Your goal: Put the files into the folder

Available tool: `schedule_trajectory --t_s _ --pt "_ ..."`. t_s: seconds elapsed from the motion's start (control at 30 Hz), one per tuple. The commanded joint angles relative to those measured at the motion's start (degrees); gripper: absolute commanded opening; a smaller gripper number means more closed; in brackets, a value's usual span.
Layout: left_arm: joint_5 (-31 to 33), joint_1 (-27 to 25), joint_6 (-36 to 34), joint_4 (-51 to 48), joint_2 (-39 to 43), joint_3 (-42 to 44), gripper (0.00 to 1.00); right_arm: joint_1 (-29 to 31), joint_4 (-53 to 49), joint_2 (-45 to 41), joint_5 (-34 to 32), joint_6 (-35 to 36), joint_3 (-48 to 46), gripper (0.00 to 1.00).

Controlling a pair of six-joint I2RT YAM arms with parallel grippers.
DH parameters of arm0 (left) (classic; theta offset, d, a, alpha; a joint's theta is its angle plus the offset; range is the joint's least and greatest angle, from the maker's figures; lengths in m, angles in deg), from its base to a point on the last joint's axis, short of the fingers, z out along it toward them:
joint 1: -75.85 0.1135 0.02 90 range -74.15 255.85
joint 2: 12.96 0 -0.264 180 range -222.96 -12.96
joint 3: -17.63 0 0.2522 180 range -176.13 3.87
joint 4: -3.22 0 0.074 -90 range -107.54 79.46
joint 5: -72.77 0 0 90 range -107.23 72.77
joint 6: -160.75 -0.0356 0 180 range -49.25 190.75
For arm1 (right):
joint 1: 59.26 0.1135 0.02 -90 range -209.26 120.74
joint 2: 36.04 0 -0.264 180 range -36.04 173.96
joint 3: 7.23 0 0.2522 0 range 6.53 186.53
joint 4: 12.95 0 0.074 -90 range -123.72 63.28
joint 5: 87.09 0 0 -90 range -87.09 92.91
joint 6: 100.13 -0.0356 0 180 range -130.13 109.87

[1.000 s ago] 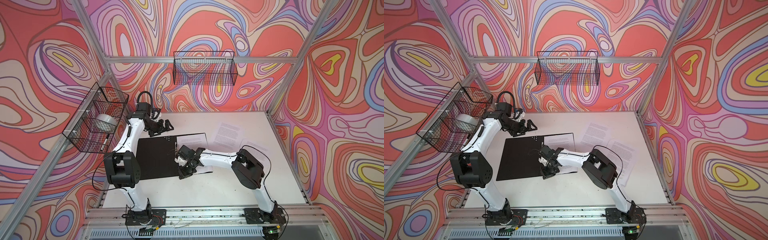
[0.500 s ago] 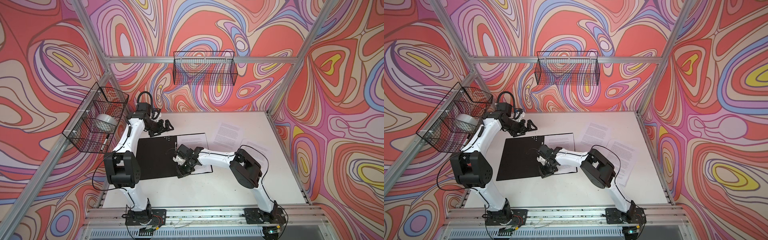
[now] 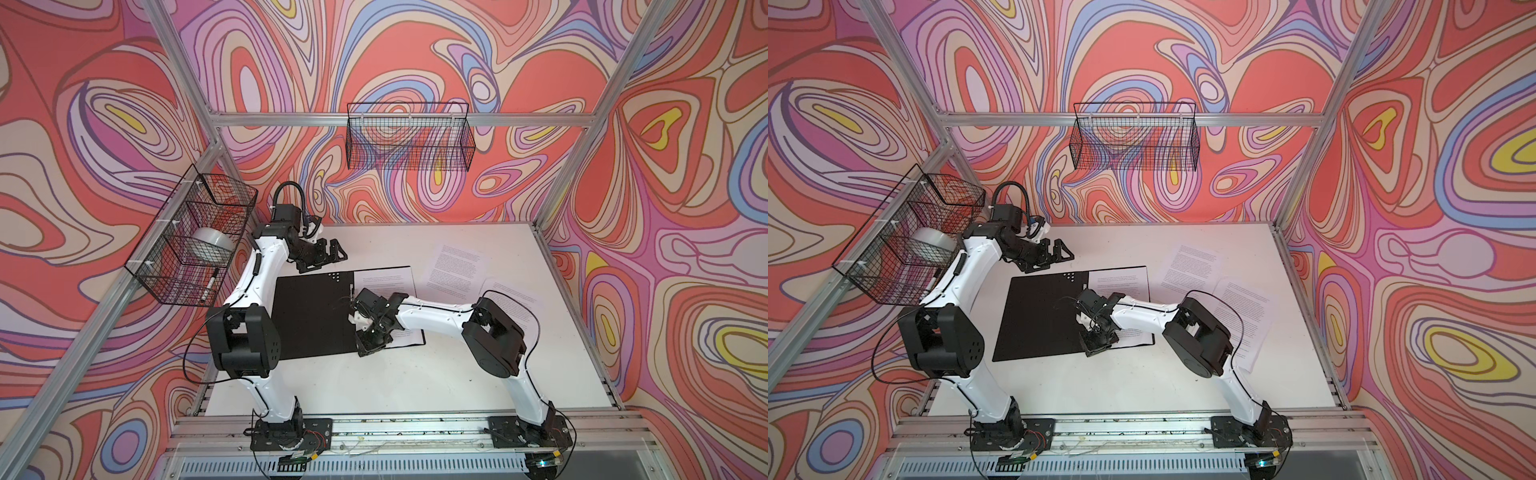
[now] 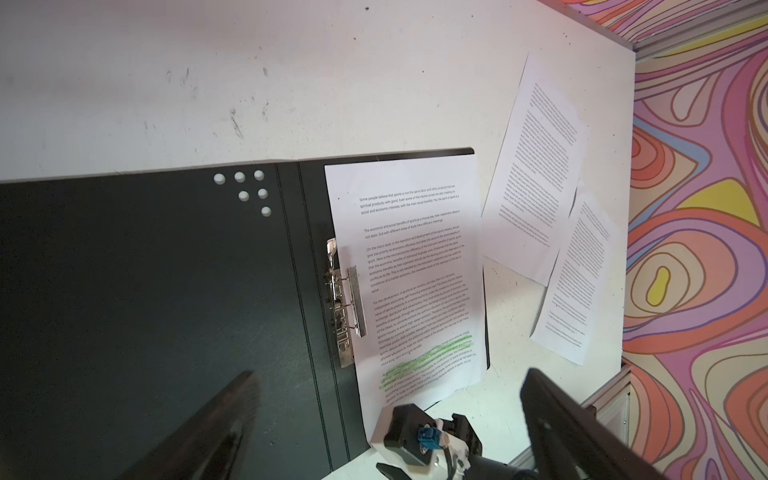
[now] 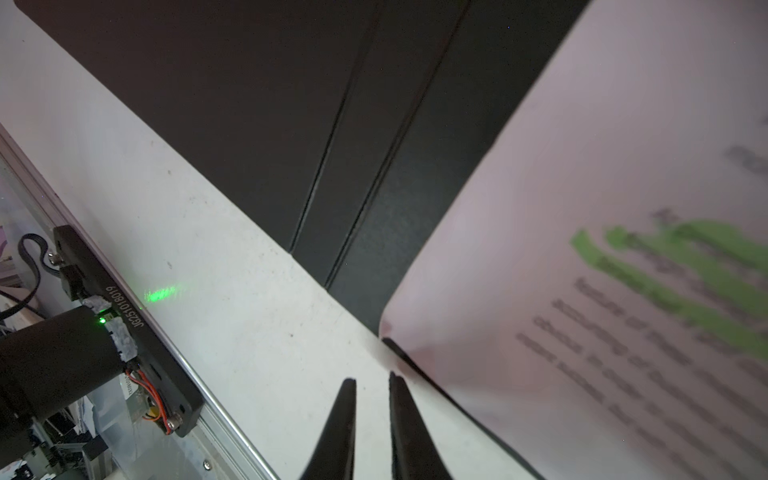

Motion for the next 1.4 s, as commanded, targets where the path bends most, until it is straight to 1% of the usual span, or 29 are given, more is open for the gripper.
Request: schedule_trajectory --t_s 0.0,0.07,0.13,0.23,0.3,0.37,0.43,0.53,0.67,0.7,0.77,0.83,1.03,1.2,1.37 --pt "0.70 -0.07 -4.18 -2.59 2.19 -5.06 0.98 -0.18 -3.35 -7.22 -10.68 1.61 1.48 0.21" --pt "-0.17 -0.07 -5.48 -3.45 1.90 -7.10 0.98 -1.50 -4.90 -9.96 -16.90 1.80 1.74 0.22" --pt "-2.11 -0.16 -6.52 -4.26 1.68 -8.76 0.98 -3.85 -4.07 -13.60 -20.49 1.44 -0.18 0.22" --pt "-4.47 -0.87 -7.47 -5.43 1.77 -10.05 0.98 -9.65 1.39 -20.55 -21.90 -0.15 -6.69 0.24" --pt "-5.61 -2.16 -8.88 -5.17 2.65 -8.57 0.98 -14.13 4.39 -25.23 -22.39 -1.13 -10.40 0.26" --pt "-5.34 -4.12 -10.33 -4.44 3.69 -6.47 0.98 -17.24 5.47 -28.45 -24.67 -0.98 -12.79 0.28" --pt "-3.94 -6.61 -12.06 -4.46 4.41 -5.05 0.98 -19.35 5.59 -31.01 -28.52 -0.21 -14.77 0.30" --pt "-1.48 -10.14 -13.26 -4.72 4.86 -4.26 0.99 -21.63 6.25 -34.76 -34.82 0.02 -18.63 0.40" --pt "-0.37 -13.15 -13.64 -4.74 4.84 -4.26 0.99 -24.70 8.04 -40.33 -41.59 -2.37 -24.68 0.56" --pt "-0.13 -13.70 -13.60 -4.74 4.76 -4.27 1.00 -25.49 8.24 -41.57 -42.34 -2.96 -25.82 0.61" --pt "0.41 -14.59 -13.78 -4.74 4.34 -4.39 1.00 -27.99 8.91 -44.06 -42.26 -3.99 -28.28 0.70" --pt "0.83 -15.14 -13.89 -4.95 3.90 -4.52 1.00 -31.12 8.17 -45.15 -40.55 -5.11 -29.40 0.73" --pt "1.49 -16.14 -14.67 -5.35 2.92 -4.42 1.00 -40.39 1.43 -43.70 -35.56 -6.24 -29.31 0.75" --pt "2.41 -16.68 -15.53 -5.10 2.56 -4.34 0.99 -45.54 -1.63 -42.38 -33.11 -6.87 -29.74 0.76" --pt "7.08 -16.68 -15.05 -4.00 2.87 -4.36 1.00 -49.04 -2.56 -41.87 -30.62 -7.15 -31.59 0.77"
